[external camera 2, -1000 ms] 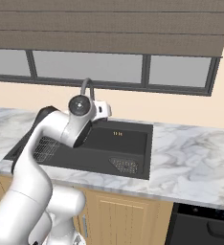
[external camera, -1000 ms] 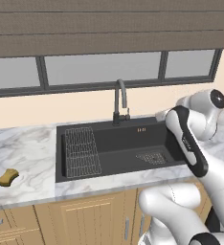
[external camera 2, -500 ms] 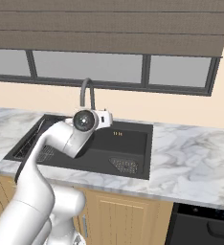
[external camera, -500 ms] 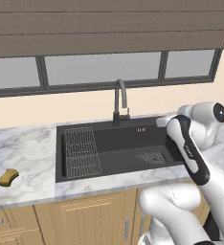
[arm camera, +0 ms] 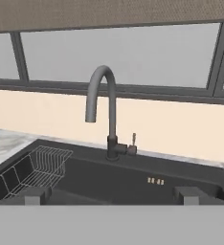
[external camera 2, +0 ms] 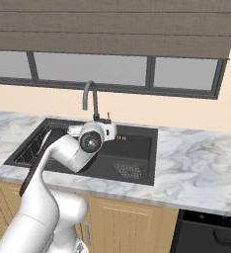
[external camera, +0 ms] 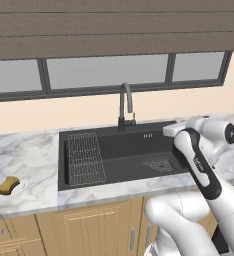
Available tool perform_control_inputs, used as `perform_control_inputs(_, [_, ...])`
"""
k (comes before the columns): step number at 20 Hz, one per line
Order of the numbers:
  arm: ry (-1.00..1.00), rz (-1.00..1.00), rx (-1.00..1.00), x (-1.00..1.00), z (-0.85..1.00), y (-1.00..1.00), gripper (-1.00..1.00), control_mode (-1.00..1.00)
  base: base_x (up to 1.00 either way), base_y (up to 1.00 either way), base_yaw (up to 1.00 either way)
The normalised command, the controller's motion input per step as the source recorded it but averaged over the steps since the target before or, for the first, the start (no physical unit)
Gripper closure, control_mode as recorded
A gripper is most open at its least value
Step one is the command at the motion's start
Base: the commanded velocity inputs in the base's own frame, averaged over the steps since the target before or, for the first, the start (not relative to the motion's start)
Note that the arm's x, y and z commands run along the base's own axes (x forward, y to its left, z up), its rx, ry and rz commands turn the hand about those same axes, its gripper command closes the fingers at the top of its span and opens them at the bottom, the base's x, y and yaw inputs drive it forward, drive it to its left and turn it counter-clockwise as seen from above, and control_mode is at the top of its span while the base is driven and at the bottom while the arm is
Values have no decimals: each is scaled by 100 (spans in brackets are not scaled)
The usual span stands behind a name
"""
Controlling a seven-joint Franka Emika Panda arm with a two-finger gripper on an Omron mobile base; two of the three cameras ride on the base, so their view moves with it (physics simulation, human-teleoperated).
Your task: Soak the sponge with water for a few seconds and then drop it inside the sink.
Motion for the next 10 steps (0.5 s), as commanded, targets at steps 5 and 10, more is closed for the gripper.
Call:
perform_control_inputs(5, [-12,1,9,14,-6,-1,-100,-100,0,0,0])
perform_control_inputs(10, [-4,0,3,24,-1,0,-100,-100,0,0,0])
